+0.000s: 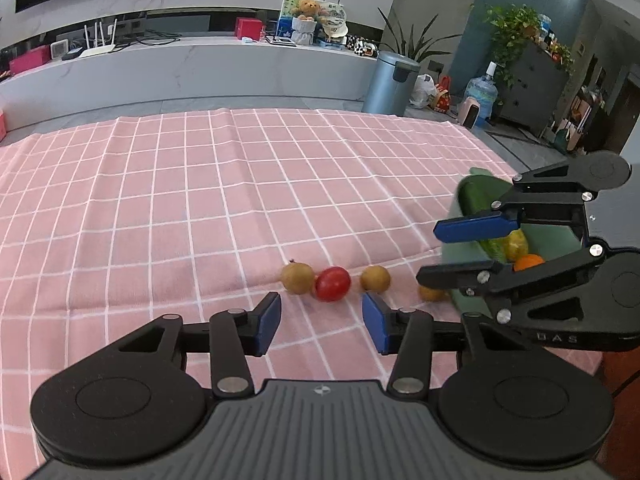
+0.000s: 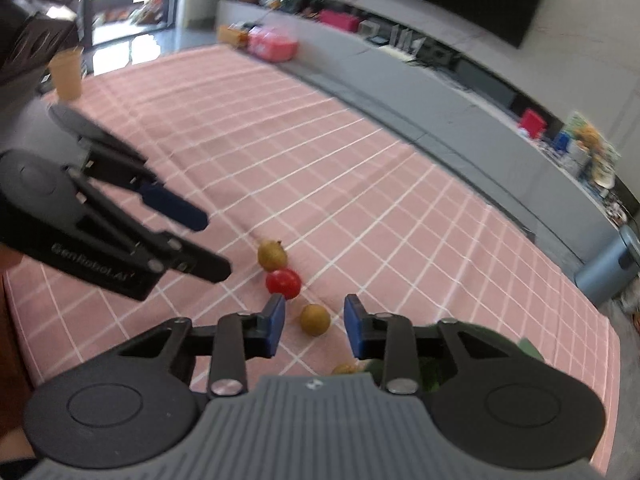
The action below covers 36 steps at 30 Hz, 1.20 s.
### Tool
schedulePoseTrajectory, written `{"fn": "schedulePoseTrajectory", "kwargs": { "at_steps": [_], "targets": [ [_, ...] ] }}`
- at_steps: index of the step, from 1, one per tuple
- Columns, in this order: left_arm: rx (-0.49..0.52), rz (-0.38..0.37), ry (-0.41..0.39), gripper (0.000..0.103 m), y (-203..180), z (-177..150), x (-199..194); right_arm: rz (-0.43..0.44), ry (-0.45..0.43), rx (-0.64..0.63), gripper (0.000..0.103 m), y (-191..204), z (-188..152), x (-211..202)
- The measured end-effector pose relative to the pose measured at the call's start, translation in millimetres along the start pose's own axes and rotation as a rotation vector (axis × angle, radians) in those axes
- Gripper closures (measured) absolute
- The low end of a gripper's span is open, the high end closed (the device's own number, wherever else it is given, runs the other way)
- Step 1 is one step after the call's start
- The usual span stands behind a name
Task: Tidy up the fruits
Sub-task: 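Grasp a brown kiwi with the left gripper while the right grasps another kiwi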
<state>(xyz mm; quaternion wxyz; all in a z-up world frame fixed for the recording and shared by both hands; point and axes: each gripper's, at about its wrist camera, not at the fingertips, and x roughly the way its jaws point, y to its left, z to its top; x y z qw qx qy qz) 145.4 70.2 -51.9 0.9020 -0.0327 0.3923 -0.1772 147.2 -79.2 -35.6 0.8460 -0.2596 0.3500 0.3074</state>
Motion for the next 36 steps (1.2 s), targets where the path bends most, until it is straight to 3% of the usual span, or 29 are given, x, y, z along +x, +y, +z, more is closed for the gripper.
{"fn": "schedulePoseTrajectory", "kwargs": {
  "at_steps": [3, 8, 14, 25, 29, 36],
  "targets": [
    [0.0, 0.023, 0.012, 0.056, 6.3, 4.5, 11.0, 0.029, 0.058, -0.031, 0.075, -3.6, 7.1, 15.9],
    [-0.069, -0.005, 0.016, 0.059, 17.9, 6.5, 25.8, 0.039, 0.146, -0.077, 0.075, -6.3, 11.2, 40.9],
    [-0.124, -0.013, 0.015, 0.062, 29.3, 3.5, 33.9, 0.059, 0.211, -0.057, 0.076, -11.3, 11.6, 58.4],
    [-0.168, -0.049, 0.025, 0.07, 31.3, 3.6, 41.4, 0.072, 0.242, -0.037, 0.076, -13.4, 13.9, 74.3],
    [-0.163, -0.055, 0.03, 0.074, 29.4, 2.7, 43.1, 0.066, 0.251, -0.046, 0.085, -11.0, 12.9, 78.7],
    [-0.161, -0.053, 0.018, 0.077, 25.8, 2.3, 40.8, 0.046, 0.242, -0.049, 0.086, -7.9, 12.1, 78.3]
  ]
}}
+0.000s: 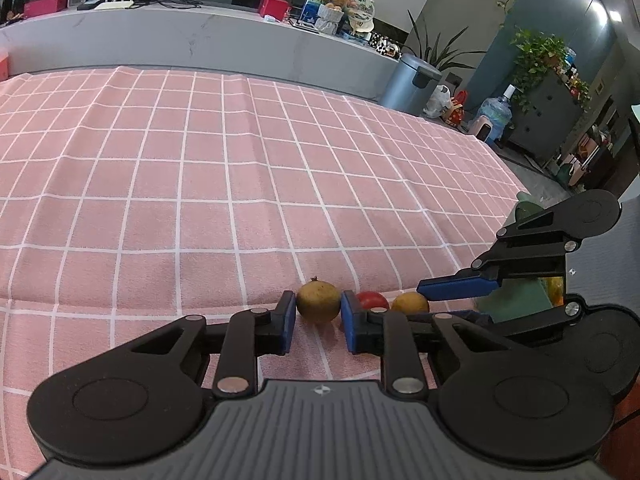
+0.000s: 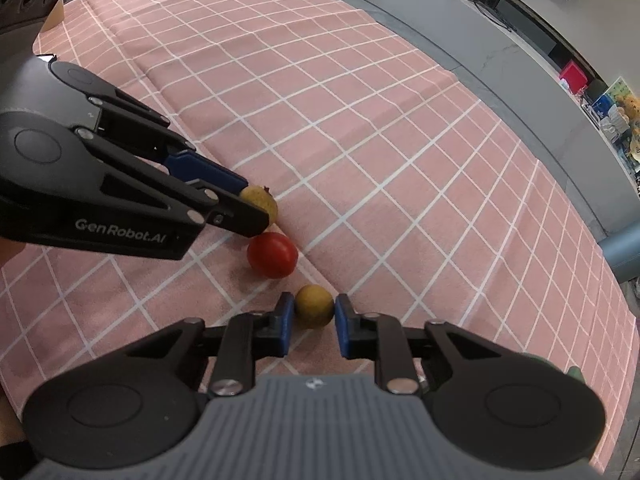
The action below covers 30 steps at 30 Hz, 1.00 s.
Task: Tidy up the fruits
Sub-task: 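Grasp a brown kiwi with the left gripper while the right grasps another kiwi, then lower both kiwis into the colander and open both grippers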
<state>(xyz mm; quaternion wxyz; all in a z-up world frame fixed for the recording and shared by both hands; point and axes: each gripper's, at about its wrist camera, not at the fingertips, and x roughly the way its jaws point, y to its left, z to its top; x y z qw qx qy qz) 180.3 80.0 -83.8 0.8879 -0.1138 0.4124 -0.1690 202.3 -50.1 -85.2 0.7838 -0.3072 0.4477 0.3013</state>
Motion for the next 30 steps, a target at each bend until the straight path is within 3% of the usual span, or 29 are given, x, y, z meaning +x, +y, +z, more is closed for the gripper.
{"fn": "schedulePoseTrajectory", "kwargs": {
  "at_steps": [14, 23, 30],
  "targets": [
    [0.016, 0.036, -0.077, 0.077, -20.6, 1.0, -39.0, -0.043, -0.156, 0.09, 0.086, 7.3, -5.6, -51.2],
    [0.025, -0.008, -0.131, 0.077, -49.8, 6.1, -66.6, -0.08, -0.297, 0.243, 0.086, 6.4, -33.8, -99.6],
    [0.061, -0.076, -0.142, 0.077, -88.9, 3.3, -71.4, -0.126, -0.366, 0.392, 0.086, -5.8, -77.8, -130.9]
  ]
}}
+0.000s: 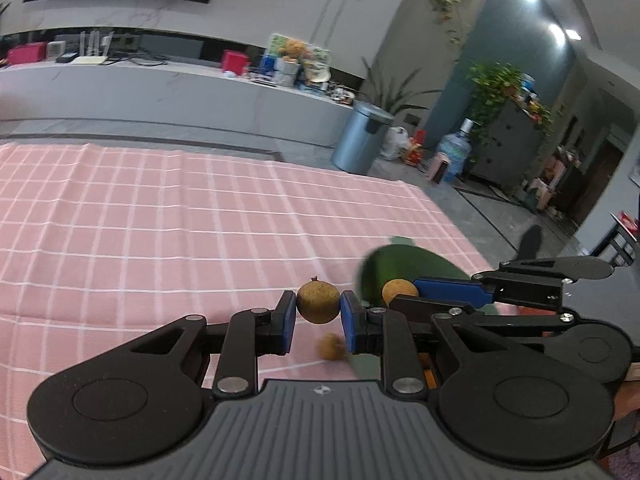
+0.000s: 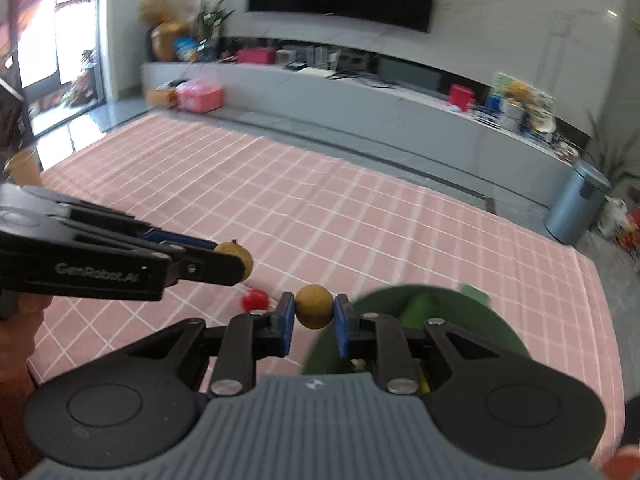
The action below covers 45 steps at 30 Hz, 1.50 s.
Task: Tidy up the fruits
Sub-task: 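Lower both kiwis into the colander and open both grippers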
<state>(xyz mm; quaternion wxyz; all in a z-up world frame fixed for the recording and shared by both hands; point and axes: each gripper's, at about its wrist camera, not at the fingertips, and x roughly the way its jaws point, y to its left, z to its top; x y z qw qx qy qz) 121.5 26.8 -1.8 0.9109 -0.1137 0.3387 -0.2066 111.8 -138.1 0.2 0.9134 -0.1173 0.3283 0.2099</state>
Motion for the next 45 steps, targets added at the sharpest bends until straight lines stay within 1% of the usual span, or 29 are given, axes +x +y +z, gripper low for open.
{"fn": "schedulePoseTrajectory", "kwargs": {
  "at_steps": [8, 15, 19, 24, 27, 32, 37, 45],
  "targets": [
    [0.087, -0.06, 0.037, 0.077, -47.4, -4.7, 15.8, -0.082, -0.024, 0.087, 0.086, -34.3, -35.1, -30.3],
    [0.157, -0.093, 0.103, 0.077, -73.5, -15.9, 38.1, -0.122, -0.014, 0.113, 0.086, -57.3, -58.2, -37.0],
    [0.179, -0.093, 0.137, 0.077, -79.0, -21.6, 48.9, -0.131, 0.005, 0.131, 0.086, -67.5, -68.6, -32.2],
    [0.198, -0.088, 0.159, 0.077, -82.3, -22.1, 60.1, -0.131, 0.008, 0.145, 0.086, -77.1, -76.1, -24.5],
    [0.22, -0.086, 0.179, 0.077, -86.2, -27.0, 66.9, -0.121, 0.02, 0.136, 0.086, -79.0, -77.9, -17.1],
    [0.249, -0.067, 0.215, 0.077, -89.7, -31.9, 81.0, -0.109, 0.062, 0.128, 0.086, -83.2, -82.4, -6.5],
    [0.276, -0.049, 0.24, 0.077, -93.5, -34.6, 89.0, -0.113, 0.079, 0.115, 0.086, -86.7, -85.6, 1.2],
    [0.264, -0.047, 0.256, 0.076, -90.3, -33.7, 95.4, -0.123, 0.113, 0.078, 0.086, -81.5, -88.0, 10.4]
  ]
}}
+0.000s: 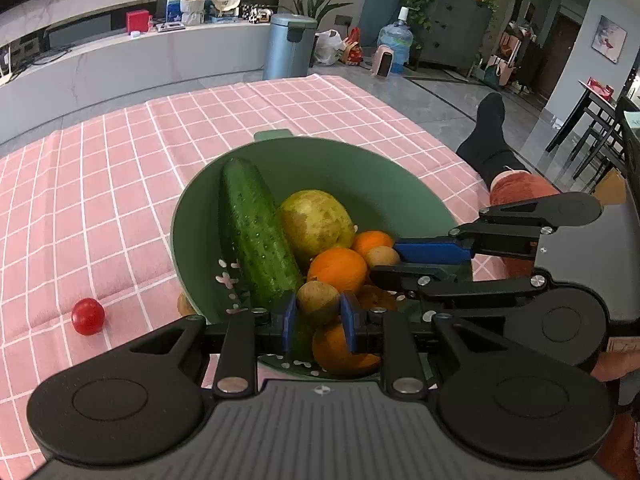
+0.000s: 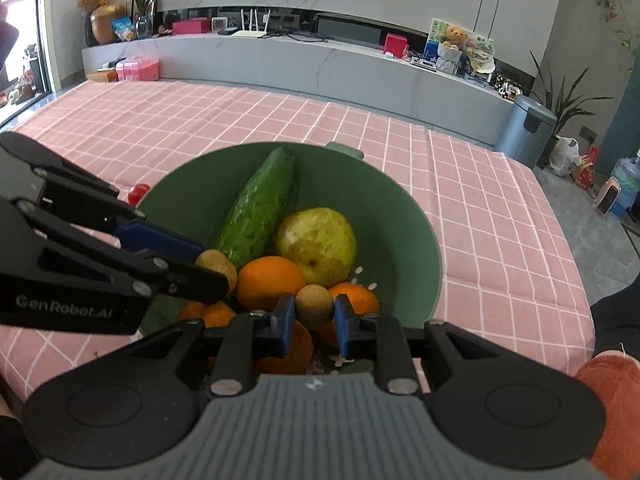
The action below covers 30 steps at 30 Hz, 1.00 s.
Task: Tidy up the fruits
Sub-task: 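Lower both kiwis into the colander and open both grippers, then withdraw both grippers from the colander toward the tomato and last kiwi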
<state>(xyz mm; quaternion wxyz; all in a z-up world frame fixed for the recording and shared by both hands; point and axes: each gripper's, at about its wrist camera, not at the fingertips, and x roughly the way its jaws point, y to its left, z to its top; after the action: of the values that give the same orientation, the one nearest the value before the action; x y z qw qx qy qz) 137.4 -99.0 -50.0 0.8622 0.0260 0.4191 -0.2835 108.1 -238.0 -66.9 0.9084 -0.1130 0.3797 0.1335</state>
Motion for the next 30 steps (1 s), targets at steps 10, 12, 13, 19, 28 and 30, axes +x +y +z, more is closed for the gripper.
{"fn": "schedulePoseTrajectory", "kwargs": {
  "at_steps": [10, 12, 13, 19, 28, 30],
  "targets": [
    [-0.014, 0.002, -0.014, 0.063, 0.8, 0.5, -4.8, -0.015, 0.016, -0.01, 0.083, 2.1, -0.5, 1.4],
    [-0.016, 0.005, -0.025, 0.057, 1.1, 0.5, -9.6, -0.024, 0.01, -0.013, 0.076, 2.6, 0.1, -1.5],
    [-0.017, 0.006, -0.03, 0.055, 1.0, 0.6, -12.4, -0.028, 0.007, -0.014, 0.073, 3.1, -0.1, -2.8],
    [-0.02, -0.003, -0.081, 0.049, 4.0, 0.2, -37.7, -0.053, -0.015, -0.035, 0.061, 8.7, 3.4, -15.6],
    [-0.033, 0.032, -0.116, 0.048, 25.2, -5.3, -72.1, -0.004, -0.055, -0.039, 0.057, 20.4, 22.3, -35.3],
    [-0.044, 0.043, -0.124, 0.048, 32.3, -8.4, -77.0, 0.011, -0.064, -0.043, 0.054, 24.5, 27.8, -38.3]
  ]
}}
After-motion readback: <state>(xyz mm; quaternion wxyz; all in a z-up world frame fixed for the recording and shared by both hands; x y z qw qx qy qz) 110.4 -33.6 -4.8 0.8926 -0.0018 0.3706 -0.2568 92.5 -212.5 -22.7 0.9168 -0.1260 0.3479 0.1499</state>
